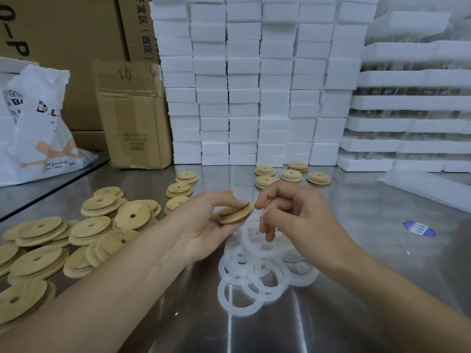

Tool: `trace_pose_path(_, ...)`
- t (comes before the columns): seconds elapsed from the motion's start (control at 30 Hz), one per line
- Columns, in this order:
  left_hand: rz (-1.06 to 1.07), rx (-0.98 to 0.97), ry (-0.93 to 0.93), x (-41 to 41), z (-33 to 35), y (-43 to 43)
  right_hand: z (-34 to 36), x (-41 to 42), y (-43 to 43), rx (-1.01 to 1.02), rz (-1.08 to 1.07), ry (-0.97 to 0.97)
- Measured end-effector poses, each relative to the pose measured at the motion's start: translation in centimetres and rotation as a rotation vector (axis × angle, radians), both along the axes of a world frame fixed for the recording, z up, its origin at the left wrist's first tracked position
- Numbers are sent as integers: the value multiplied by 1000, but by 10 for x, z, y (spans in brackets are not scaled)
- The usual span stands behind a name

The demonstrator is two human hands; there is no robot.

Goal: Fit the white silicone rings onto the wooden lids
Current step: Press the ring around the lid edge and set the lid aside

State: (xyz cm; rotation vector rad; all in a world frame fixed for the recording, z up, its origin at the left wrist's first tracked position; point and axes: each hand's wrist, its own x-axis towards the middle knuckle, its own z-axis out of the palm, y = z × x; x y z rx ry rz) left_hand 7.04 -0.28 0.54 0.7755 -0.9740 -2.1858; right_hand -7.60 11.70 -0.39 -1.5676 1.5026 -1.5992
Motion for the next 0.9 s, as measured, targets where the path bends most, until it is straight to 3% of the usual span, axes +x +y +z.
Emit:
trace_pose_path(0.1, -58, -90, -31, -5, -3, 6, -1, 0, -1, 29, 10, -10)
trace_pose_path(0.37, -143, -73, 33, -7, -9, 7, 0, -3, -4, 9, -153, -35)
trace_pose_path(0.57, -310, -314, 44, -7, -12, 10, -3, -7, -5, 11, -264, 109)
trace_pose_path(0.77, -225, -627, -113, -10, -18, 15, -2, -14, -5, -50, -204, -3)
trace_pose_path(0.9, -218, -728, -170, -11, -20, 17, -3, -17, -8, -55, -212, -8)
